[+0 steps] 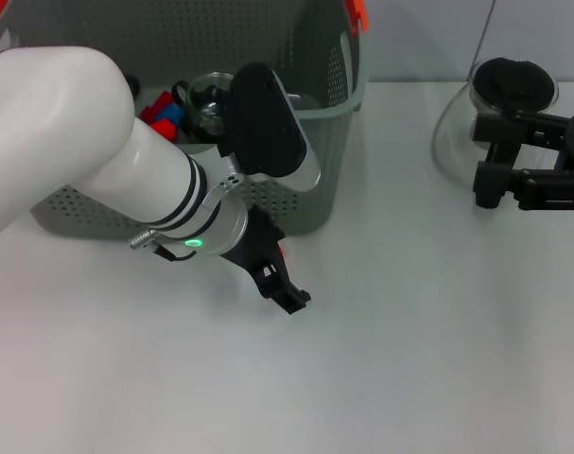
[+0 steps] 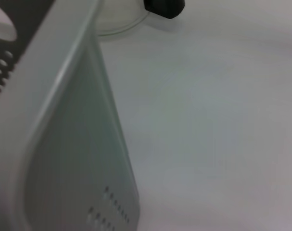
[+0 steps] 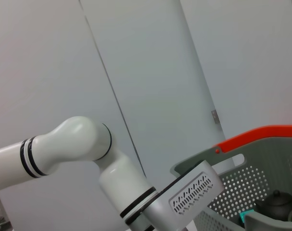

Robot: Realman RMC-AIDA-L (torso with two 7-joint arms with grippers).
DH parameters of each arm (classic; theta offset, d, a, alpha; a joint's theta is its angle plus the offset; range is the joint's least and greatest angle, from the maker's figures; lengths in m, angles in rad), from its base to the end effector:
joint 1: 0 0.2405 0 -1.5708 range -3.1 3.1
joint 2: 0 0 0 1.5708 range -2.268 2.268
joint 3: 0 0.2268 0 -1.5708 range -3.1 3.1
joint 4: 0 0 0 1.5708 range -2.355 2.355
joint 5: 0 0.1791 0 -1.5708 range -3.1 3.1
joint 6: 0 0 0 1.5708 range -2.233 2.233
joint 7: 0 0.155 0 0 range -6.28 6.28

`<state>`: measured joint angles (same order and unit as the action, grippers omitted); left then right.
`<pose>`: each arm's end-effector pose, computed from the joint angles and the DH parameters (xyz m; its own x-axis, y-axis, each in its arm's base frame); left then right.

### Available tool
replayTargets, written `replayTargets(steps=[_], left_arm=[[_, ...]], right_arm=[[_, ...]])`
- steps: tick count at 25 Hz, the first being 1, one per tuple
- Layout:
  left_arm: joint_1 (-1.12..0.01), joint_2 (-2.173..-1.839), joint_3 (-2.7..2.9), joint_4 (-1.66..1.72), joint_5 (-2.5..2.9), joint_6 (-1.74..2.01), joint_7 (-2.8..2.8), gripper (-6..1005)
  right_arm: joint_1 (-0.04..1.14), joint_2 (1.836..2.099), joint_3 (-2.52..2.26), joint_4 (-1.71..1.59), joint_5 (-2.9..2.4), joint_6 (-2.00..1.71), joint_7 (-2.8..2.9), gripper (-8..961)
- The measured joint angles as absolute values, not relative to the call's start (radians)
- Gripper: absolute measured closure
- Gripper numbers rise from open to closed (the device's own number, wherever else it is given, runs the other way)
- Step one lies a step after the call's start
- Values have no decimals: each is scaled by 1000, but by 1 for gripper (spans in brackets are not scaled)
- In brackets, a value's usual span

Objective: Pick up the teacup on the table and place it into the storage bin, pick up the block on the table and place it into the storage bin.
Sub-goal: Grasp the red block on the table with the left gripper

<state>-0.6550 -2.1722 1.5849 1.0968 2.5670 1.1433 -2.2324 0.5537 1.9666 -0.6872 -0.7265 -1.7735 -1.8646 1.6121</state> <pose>-0.1561 0.3234 -0.0754 0.9242 0.2778 -0.2620 0.1775 -0.9200 -0.3494 0.1777 0.2917 0.0693 0.6771 -0.3387 -0.6533 -0.3985 -0.9151 0.0614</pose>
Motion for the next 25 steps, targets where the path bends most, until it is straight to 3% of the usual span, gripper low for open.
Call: replayTargets(steps=[25], left_arm=[[-660,-2174,1600,1062,2592,1104,-2248,50]], right_arm=[[554,1967,-687,-725,-1772,-1864,1612,9]])
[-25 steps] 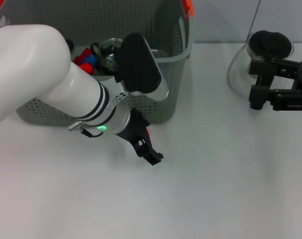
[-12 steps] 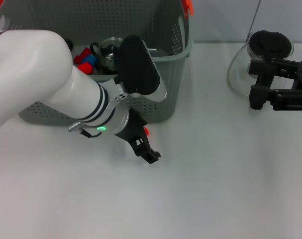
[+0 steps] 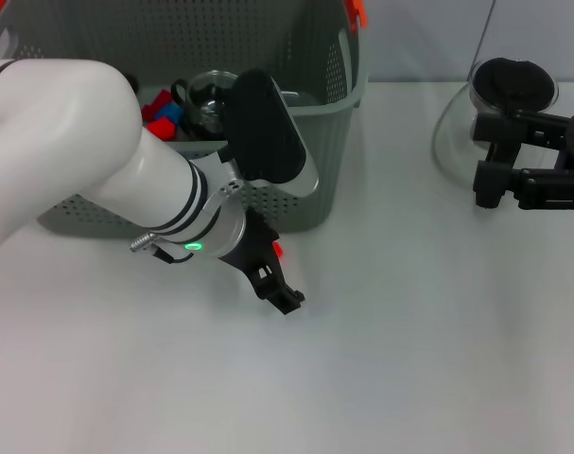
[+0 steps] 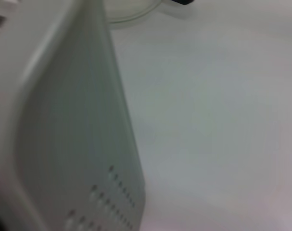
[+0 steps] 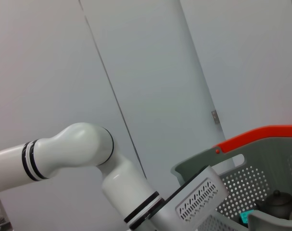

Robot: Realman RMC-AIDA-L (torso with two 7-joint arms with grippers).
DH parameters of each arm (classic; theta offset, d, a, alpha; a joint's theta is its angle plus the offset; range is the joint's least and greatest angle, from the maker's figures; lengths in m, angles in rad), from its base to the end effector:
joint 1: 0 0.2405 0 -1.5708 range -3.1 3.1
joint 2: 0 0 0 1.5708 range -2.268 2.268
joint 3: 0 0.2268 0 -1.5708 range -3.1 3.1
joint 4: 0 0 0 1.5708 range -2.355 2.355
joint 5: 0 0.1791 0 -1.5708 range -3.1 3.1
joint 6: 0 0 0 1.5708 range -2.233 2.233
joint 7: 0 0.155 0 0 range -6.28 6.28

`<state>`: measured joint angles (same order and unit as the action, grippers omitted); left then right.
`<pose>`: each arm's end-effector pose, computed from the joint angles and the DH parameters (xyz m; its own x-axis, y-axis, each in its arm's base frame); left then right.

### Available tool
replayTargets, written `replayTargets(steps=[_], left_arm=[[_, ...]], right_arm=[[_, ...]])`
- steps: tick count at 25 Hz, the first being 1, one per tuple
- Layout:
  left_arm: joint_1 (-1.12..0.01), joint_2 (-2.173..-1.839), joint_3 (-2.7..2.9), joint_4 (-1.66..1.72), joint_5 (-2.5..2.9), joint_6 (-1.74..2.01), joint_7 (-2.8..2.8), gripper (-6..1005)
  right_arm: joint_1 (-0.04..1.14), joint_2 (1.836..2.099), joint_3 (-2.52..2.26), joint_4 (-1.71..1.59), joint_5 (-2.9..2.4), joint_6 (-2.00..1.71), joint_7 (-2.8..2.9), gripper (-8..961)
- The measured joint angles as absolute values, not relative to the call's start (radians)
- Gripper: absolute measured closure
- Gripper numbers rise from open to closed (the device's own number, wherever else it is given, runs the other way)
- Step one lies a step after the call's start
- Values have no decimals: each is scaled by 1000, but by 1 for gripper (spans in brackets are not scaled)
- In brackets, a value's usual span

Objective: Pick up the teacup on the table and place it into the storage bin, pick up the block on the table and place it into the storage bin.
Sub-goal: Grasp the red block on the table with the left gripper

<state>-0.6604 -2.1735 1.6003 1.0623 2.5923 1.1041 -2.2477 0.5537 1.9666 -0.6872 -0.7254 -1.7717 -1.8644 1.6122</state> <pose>-0.1623 0.3257 -0.0786 0.9165 0.2862 -0.2797 0.1720 -0.9128 -0.3703 0.1775 0.2918 0.0694 0.6756 -0.3388 -0.6548 -0.3988 -0.9149 0.0619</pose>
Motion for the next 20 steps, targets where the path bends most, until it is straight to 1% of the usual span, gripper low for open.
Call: replayTargets(steps=[20], left_arm=[[-651,-2175,1635,1071,2585,1115,-2249,49]], right_arm=[[554,1967,-687,-721,-1775,-1865,1612,9]])
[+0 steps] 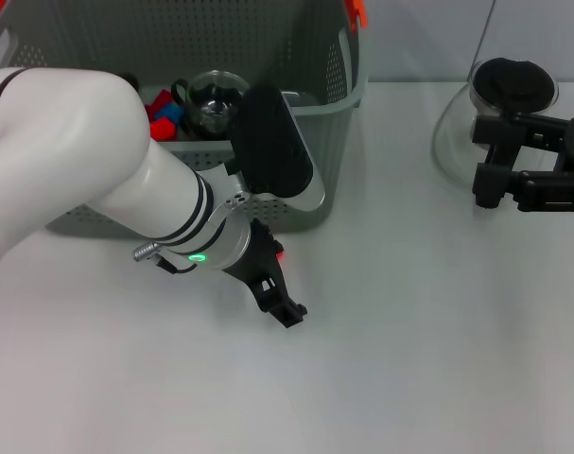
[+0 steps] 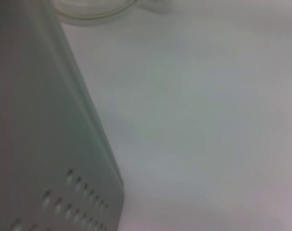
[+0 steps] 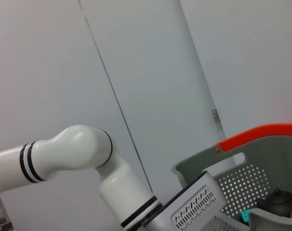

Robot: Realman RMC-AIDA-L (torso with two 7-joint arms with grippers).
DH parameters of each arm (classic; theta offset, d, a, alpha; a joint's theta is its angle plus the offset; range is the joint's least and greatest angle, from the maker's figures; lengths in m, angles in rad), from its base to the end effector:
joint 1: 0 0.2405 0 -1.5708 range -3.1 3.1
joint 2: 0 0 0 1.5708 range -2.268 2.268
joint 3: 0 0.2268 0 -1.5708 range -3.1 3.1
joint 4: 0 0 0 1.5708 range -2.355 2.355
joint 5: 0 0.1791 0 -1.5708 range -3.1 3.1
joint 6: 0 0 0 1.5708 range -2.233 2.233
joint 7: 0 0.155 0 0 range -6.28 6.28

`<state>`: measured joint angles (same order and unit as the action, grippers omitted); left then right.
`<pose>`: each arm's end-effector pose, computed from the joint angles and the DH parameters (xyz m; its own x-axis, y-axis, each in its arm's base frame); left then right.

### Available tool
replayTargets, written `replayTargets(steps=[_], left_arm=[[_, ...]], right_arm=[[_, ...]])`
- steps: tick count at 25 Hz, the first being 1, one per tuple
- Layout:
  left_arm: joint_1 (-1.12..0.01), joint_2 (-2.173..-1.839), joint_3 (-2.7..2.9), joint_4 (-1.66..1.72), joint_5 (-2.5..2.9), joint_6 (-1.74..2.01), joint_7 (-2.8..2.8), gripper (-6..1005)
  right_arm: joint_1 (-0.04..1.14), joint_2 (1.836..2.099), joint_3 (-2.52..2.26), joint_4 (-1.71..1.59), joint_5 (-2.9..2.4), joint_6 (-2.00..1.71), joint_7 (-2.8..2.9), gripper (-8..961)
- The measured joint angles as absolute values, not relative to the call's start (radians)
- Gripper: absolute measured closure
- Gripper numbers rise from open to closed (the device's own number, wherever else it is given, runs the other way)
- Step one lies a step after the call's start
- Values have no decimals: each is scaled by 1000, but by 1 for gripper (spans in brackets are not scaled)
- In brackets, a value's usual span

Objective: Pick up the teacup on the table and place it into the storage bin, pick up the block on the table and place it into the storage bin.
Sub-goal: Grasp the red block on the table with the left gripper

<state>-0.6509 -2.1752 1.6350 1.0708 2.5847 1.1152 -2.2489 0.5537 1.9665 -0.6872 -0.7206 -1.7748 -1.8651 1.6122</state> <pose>-0.1620 0.3186 -0.0836 0.9162 0.2693 -0.2969 0.1605 -0.9252 -0.3438 0.1781 0.2913 0.0686 0.6745 -0.3441 -0.6531 -0.4015 -0.9134 0.0666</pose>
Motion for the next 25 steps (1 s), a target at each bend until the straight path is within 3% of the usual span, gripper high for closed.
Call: replayTargets(steps=[25], left_arm=[[-636,-2174,1633,1095,2591,1098,-2274,50]], right_arm=[[547,1968,-687,-719,-1775,-1865,1611,9]])
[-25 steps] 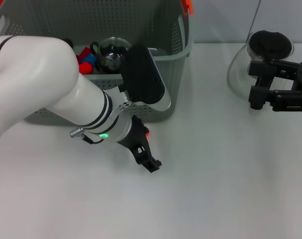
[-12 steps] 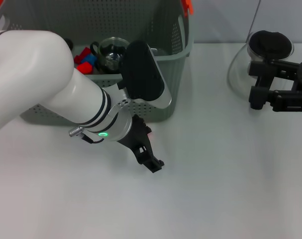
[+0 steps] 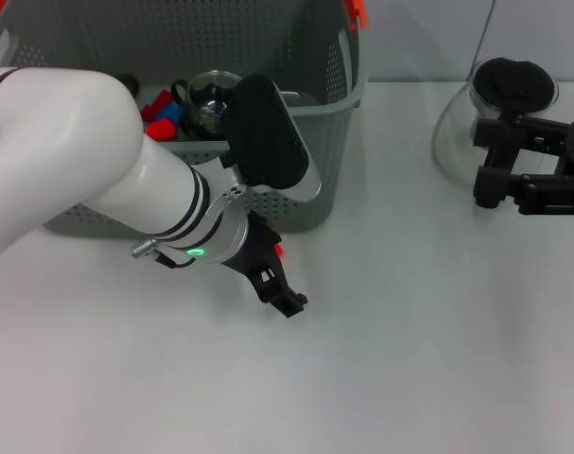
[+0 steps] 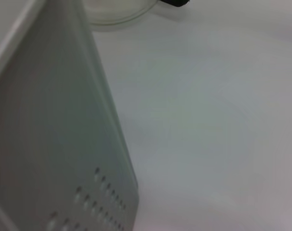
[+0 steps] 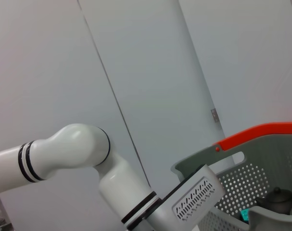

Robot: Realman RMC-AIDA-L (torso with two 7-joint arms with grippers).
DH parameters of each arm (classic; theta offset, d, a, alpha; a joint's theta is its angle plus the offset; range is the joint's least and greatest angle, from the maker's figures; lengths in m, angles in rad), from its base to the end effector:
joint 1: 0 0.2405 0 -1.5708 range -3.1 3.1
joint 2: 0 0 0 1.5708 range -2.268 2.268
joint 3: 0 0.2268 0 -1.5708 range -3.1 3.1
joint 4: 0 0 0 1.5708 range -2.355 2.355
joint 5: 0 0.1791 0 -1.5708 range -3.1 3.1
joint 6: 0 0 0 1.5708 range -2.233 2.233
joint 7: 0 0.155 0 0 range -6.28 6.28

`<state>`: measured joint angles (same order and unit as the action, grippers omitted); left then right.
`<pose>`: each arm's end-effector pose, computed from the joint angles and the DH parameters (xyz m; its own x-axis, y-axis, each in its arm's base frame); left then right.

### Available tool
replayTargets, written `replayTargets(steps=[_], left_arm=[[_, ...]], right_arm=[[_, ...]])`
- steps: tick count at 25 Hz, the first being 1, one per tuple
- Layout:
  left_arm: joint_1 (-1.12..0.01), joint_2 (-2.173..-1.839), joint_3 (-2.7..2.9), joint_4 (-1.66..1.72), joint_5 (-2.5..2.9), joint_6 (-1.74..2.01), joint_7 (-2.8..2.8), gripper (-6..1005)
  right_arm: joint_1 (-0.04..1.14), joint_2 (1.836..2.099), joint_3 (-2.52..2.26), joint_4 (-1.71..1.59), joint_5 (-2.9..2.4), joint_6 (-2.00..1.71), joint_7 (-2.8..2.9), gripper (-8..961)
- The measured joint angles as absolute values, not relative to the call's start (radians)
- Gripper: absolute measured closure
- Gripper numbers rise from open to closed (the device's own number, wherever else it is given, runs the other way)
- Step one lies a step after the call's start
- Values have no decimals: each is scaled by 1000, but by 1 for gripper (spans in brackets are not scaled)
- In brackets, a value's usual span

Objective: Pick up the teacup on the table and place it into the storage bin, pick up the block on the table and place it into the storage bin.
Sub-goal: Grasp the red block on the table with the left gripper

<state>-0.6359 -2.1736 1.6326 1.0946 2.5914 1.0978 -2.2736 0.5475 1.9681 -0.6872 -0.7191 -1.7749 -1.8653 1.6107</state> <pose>-0.1609 0.3217 -0.0801 0.9184 0.2880 -0.2714 0.1746 -0.9104 -0.3752 0.1798 0.2899 0.0679 0.6713 -0.3487 -0.6540 -0.4067 -0.9110 0.0682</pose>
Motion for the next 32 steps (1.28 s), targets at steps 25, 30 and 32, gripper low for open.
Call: replayTargets(steps=[25,30,32], left_arm=[[-643,-2175,1667,1067,2591,1069,-2274,96],[-641,-2175,1669,1086,2582,1113,-2267,109],[-636,-2175,1670,1108,2572,1136,-2262,114]], right_arm=[[548,1968,-687,-723,-1772,-1865,1611,8],[546,1968,-687,-723,-1772,-1865,1611,8],[545,1968,-687,-723,-1771,-1865,1611,8]])
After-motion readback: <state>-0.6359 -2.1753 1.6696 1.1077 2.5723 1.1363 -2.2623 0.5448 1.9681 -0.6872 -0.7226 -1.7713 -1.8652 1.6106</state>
